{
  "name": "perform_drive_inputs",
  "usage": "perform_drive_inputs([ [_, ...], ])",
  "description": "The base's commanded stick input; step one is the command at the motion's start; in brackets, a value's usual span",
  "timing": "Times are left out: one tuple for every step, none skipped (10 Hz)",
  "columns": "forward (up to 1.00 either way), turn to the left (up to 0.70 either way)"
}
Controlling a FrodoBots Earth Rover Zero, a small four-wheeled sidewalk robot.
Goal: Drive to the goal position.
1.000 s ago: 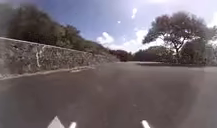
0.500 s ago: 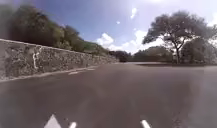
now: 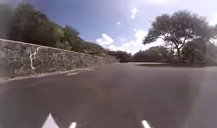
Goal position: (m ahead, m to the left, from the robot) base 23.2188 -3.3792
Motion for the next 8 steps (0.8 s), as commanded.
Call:
perform_drive_inputs([
  [0.50, 0.00],
  [0.50, 0.00],
  [0.50, 0.00],
  [0.50, 0.00],
  [0.50, 0.00],
  [0.50, 0.00],
  [0.50, 0.00],
  [0.50, 0.00],
])
